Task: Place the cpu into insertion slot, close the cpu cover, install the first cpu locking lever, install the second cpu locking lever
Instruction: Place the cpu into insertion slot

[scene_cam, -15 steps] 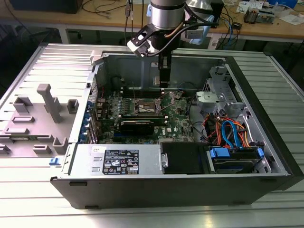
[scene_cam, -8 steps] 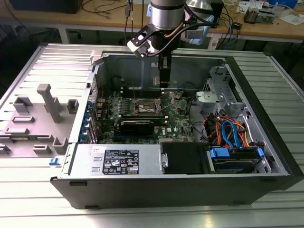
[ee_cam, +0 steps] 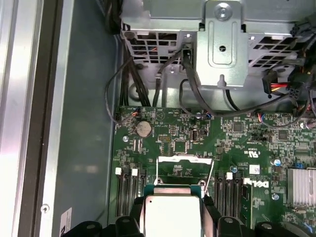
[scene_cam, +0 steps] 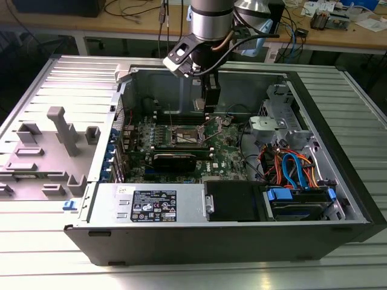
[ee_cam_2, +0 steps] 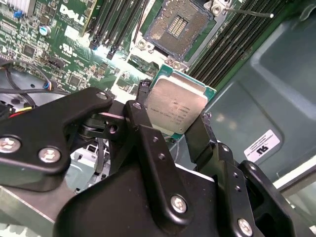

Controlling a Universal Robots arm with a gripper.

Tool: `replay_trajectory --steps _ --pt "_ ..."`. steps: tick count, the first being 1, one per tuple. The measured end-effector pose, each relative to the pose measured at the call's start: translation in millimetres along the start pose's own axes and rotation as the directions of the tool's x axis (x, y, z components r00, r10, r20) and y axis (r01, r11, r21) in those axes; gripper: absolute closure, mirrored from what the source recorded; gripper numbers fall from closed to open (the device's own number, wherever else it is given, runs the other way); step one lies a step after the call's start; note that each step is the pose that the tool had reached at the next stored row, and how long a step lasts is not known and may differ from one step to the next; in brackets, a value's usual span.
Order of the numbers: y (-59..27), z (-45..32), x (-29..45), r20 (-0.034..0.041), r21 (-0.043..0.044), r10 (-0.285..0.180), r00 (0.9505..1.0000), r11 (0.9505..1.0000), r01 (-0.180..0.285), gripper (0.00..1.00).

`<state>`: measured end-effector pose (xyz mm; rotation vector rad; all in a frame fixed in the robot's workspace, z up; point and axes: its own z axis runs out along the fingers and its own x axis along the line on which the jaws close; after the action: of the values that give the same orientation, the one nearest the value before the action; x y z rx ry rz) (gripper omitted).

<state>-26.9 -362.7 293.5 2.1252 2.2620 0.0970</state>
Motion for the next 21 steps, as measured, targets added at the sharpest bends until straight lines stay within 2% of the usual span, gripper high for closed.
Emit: replay_trajectory --steps 12,16,17,21 --pt "-0.1 0.7 0.0 -0.0005 -0.0001 -0.002 1.0 1.0 0.002 0.46" --pt "-0.4 3.4 0.0 -0.001 0.0 -0.009 1.0 1.0 0.009 0.46" --pt "-1.9 7.2 -0.4 -0.0019 0.0001 -0.022 0.9998 0.9998 0.022 0.46" --pt "-11.5 12.1 0.0 -0.0017 -0.0027 -0.022 0.9997 0.9997 0.022 0.46"
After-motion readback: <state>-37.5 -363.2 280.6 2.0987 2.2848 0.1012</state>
